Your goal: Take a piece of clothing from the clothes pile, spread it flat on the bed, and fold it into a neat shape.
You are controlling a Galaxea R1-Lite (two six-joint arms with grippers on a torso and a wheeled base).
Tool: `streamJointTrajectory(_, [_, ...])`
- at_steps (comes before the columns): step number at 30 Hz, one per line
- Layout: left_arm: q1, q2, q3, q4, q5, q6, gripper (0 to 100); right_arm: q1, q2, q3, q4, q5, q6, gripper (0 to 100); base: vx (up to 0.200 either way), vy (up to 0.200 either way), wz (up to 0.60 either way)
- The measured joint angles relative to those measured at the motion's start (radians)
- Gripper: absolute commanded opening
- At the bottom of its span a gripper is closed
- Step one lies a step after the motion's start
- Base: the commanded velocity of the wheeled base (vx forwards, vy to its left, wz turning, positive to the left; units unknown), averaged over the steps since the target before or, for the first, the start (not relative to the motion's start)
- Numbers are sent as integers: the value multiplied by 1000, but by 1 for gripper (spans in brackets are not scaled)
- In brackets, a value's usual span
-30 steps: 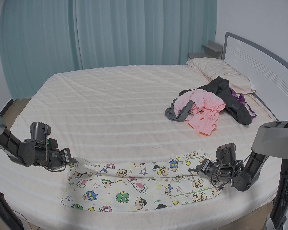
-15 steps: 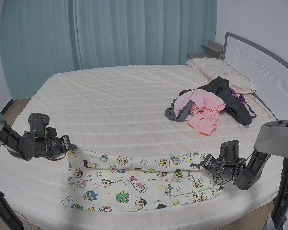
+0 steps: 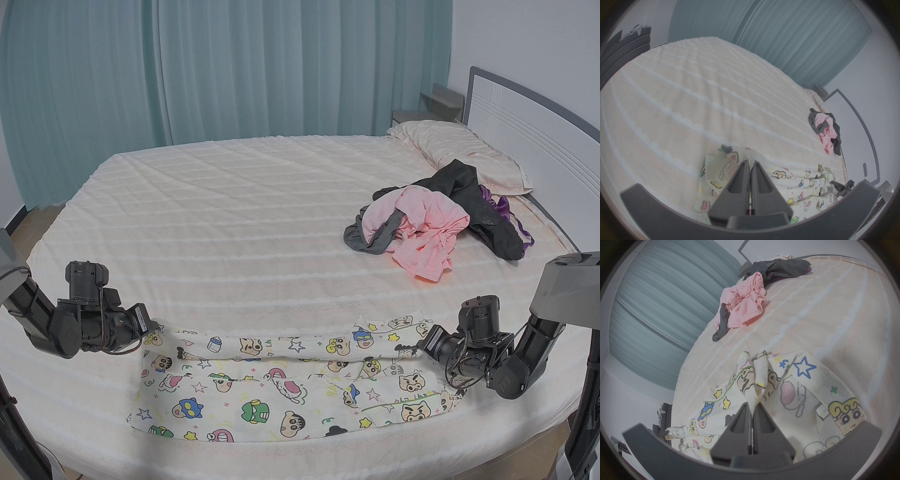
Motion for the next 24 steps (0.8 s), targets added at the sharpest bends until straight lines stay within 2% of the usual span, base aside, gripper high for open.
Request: streamJointTrajectory(24, [33,13,223,-2,-4,232,0,-1,-38,68,0,2,-8,0,0,0,0])
